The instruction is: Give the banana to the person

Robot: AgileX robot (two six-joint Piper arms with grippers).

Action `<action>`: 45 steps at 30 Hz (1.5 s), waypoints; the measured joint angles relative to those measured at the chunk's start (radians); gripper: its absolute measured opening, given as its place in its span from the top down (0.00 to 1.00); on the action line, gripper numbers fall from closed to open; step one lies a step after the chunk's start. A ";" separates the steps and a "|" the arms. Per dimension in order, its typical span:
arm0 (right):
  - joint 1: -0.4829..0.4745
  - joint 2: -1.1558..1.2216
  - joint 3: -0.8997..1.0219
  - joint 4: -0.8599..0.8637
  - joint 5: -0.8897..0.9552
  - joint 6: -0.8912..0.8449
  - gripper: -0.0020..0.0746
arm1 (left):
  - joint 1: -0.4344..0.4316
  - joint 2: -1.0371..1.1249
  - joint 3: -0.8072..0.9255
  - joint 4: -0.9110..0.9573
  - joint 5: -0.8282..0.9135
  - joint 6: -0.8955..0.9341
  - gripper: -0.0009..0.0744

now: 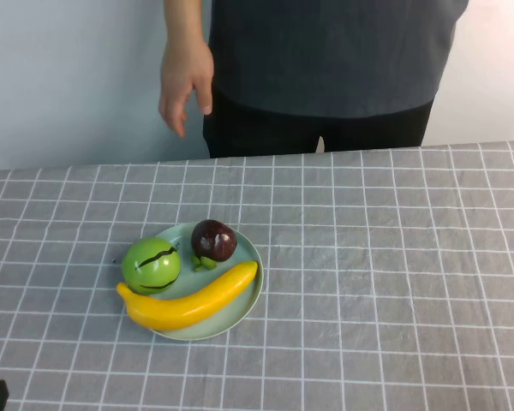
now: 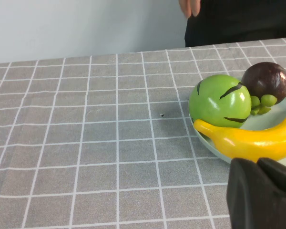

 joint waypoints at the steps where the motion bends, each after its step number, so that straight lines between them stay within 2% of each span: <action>1: 0.000 0.000 0.000 0.000 0.000 0.000 0.99 | 0.000 0.000 0.000 0.000 0.000 0.000 0.99; 40: 0.000 0.000 0.000 0.000 0.000 0.000 0.99 | 0.000 0.000 0.000 0.000 0.000 0.000 0.99; 45: 0.000 0.000 0.000 0.000 0.000 0.000 0.99 | 0.000 -0.002 0.000 -0.063 -0.009 -0.006 0.99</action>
